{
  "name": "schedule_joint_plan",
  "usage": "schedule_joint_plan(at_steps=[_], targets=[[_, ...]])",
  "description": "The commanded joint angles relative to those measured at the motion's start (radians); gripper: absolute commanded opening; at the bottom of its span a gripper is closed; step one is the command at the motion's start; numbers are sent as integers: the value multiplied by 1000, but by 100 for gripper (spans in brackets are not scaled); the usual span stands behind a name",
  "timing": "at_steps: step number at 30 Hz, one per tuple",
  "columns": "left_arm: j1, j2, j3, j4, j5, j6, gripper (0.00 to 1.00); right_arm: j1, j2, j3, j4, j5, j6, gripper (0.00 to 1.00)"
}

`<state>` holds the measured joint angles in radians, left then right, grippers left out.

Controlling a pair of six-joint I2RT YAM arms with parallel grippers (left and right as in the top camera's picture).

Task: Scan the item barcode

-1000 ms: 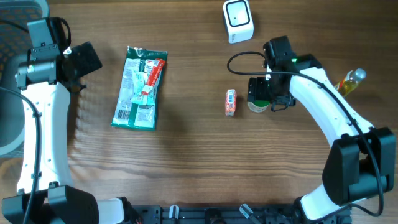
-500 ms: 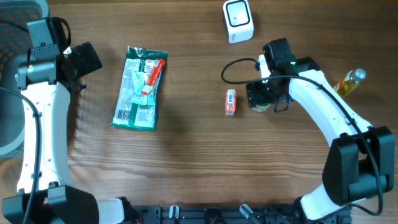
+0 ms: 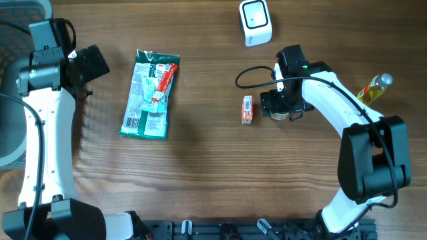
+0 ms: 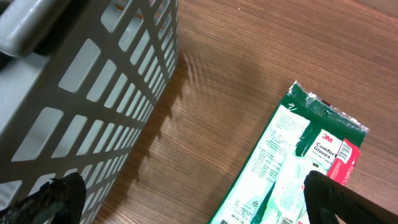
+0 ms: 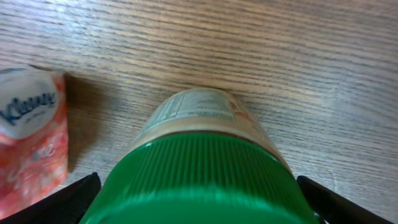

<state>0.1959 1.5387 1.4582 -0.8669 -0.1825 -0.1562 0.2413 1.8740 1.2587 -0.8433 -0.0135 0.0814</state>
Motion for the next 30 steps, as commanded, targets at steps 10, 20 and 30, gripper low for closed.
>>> schedule_joint_plan(at_steps=[10,20,30], targets=[[9,-13,13,2,-9,-9,100,3,19,-7,27,18,84,76],[9,-13,13,2,-9,-9,100,3,18,18,-10,17,164,78],[9,-13,13,-2,-9,-9,100,3,18,18,-5,17,164,71]])
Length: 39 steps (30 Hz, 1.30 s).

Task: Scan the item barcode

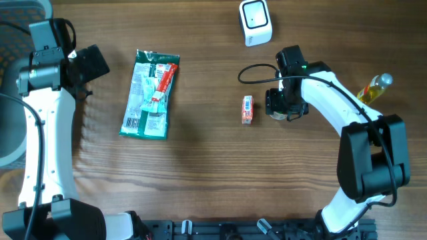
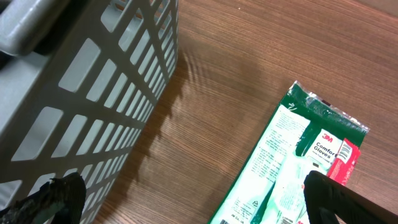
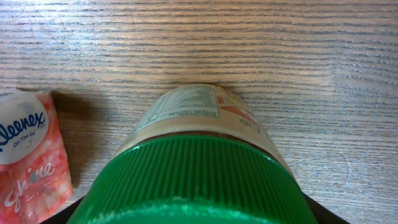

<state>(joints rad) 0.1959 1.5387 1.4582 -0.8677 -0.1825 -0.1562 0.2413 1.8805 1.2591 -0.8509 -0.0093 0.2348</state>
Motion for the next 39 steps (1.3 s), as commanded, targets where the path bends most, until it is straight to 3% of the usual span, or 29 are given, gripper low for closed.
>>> schedule_joint_plan(at_steps=[1,17,22,24,29,31,33,39], targets=[[9,-13,13,-1,-9,-9,100,3,12,18,3,13,12,71],[9,-13,13,-1,-9,-9,100,3,12,18,6,13,8,74],[9,-13,13,-1,-9,-9,100,3,12,18,9,13,1,57],[9,-13,13,-1,-9,-9,100,3,6,28,3,17,-28,57],[9,-13,13,-1,-9,-9,100,3,-77,392,-334,17,-121,54],[9,-13,13,-1,-9,-9,100,3,-103,483,-369,17,-168,45],[9,-13,13,-1,-9,-9,100,3,-103,488,-224,16,-235,37],[9,-13,13,-1,-9,-9,100,3,29,444,304,9,-232,38]])
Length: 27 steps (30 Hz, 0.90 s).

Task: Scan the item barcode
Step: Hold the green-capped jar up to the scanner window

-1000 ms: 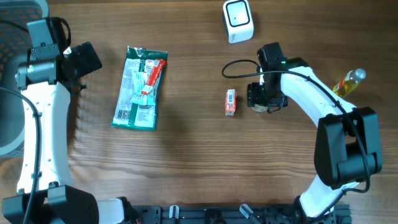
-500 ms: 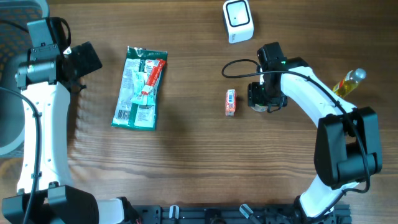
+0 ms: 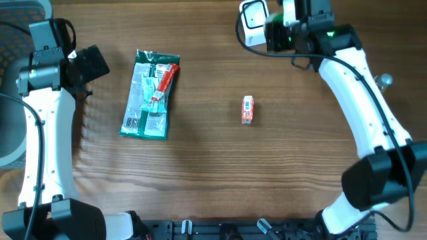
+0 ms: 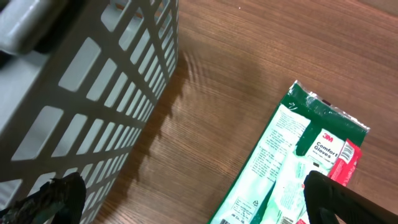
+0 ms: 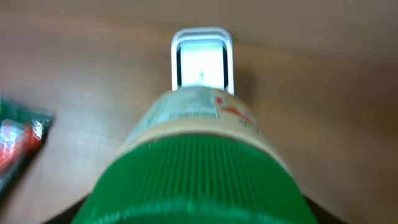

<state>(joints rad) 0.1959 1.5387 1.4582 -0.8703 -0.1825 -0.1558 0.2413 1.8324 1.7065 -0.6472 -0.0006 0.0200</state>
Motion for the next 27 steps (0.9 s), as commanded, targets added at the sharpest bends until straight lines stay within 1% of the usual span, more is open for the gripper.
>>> schedule_joint_plan(at_steps=[1,5,7,10,12,15,16,17,20,27], targets=[[9,-13,13,2,-9,-10,100,3,115,-3,187,0,-17,38],[9,-13,13,2,-9,-10,100,3,258,-3,418,0,-18,40],[9,-13,13,2,-9,-10,100,3,338,-3,563,0,-17,41],[9,-13,13,2,-9,-10,100,2,389,-3,744,0,-14,41],[9,-13,13,2,-9,-10,100,2,391,-3,827,0,75,40],[9,-13,13,2,-9,-10,100,0,404,-3,900,0,121,40],[9,-13,13,2,-9,-10,100,0,414,-3,911,0,122,40],[9,-13,13,2,-9,-10,100,0,434,-3,933,-23,122,37],[9,-13,13,2,-9,-10,100,-3,470,-3,978,-53,122,37],[9,-13,13,2,-9,-10,100,-3,490,-3,1006,-52,123,37]])
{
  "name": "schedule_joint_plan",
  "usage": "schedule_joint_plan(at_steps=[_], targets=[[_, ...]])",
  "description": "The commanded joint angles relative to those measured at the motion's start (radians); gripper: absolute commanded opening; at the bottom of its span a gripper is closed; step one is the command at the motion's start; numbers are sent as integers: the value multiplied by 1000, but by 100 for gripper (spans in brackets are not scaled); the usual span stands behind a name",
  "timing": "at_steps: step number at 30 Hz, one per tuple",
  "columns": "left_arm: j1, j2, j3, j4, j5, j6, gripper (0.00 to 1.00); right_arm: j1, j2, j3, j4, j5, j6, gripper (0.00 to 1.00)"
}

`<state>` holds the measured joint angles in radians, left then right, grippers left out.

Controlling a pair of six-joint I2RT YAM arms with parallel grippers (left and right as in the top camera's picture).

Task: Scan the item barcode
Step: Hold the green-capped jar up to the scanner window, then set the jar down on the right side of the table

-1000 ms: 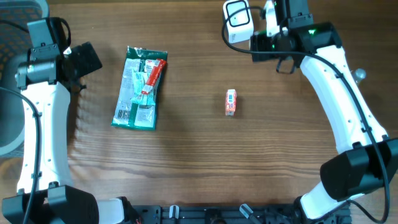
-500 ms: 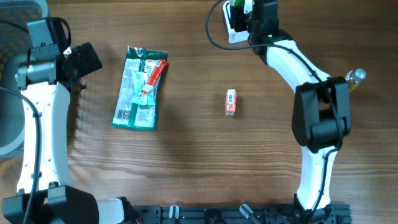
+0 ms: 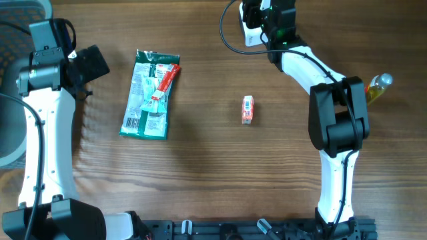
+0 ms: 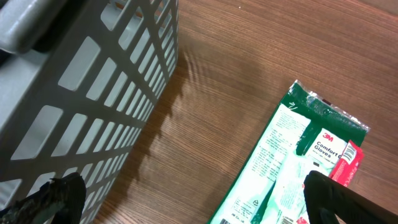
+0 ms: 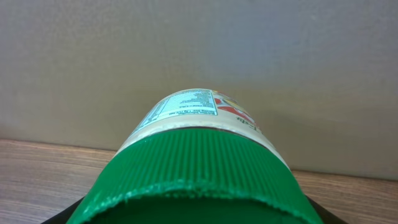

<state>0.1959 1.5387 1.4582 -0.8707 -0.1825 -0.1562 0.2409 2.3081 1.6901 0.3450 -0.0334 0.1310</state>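
A jar with a green ribbed lid (image 5: 193, 180) and a printed label (image 5: 186, 109) fills the right wrist view, with my right gripper (image 5: 193, 219) shut on it. It is held level, facing a grey wall. Overhead, the right gripper (image 3: 270, 21) hangs over the white scanner (image 3: 249, 35) at the table's far edge and hides most of it. The jar itself does not show there. My left gripper (image 3: 90, 63) stands open at the far left, holding nothing (image 4: 196, 208).
A green glove packet (image 3: 150, 93) lies right of the left gripper, also seen from the left wrist (image 4: 292, 168). A grey slatted basket (image 4: 81, 93) stands by the left arm. A small tissue pack (image 3: 247, 109) lies mid-table. An oil bottle (image 3: 373, 87) lies at the right.
The right gripper with the jar has shifted slightly left over the scanner. Its wrist has tipped from looking down at the scanner to looking level at the wall. The left arm has not moved.
The jar stood on the table beside the tissue pack with my right gripper around it. Then the gripper sat tighter on it in the same spot. Later the jar was held above the scanner, facing down, and now it is held level there.
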Motion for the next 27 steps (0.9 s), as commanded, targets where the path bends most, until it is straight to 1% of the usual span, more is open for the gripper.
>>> schedule_joint_plan(at_steps=[1,4,8,12,14,15,16,19,20,21,22,24,26,27], targets=[[9,-13,13,2,-9,-9,100,-3,27,13,21,-19,23,38],[9,-13,13,2,-9,-9,100,-5,42,13,30,-19,30,38],[9,-13,13,2,-9,-9,100,-6,24,13,97,-20,29,38],[9,-13,13,2,-9,-9,100,-19,-87,13,83,-20,26,33],[9,-13,13,2,-9,-9,100,-27,-191,13,11,-19,25,30],[9,-13,13,2,-9,-9,100,-33,-332,13,-176,-19,25,27],[9,-13,13,2,-9,-9,100,-33,-376,13,-255,-19,26,27],[9,-13,13,2,-9,-9,100,-38,-529,13,-616,3,26,26],[9,-13,13,2,-9,-9,100,-42,-563,13,-740,16,26,29],[9,-13,13,2,-9,-9,100,-51,-598,13,-922,32,26,37],[9,-13,13,2,-9,-9,100,-58,-607,13,-1026,39,26,38],[9,-13,13,2,-9,-9,100,-81,-596,3,-1301,41,27,40],[9,-13,13,2,-9,-9,100,-112,-585,-58,-1442,41,29,40],[9,-13,13,2,-9,-9,100,-130,-584,-124,-1447,41,29,40]])
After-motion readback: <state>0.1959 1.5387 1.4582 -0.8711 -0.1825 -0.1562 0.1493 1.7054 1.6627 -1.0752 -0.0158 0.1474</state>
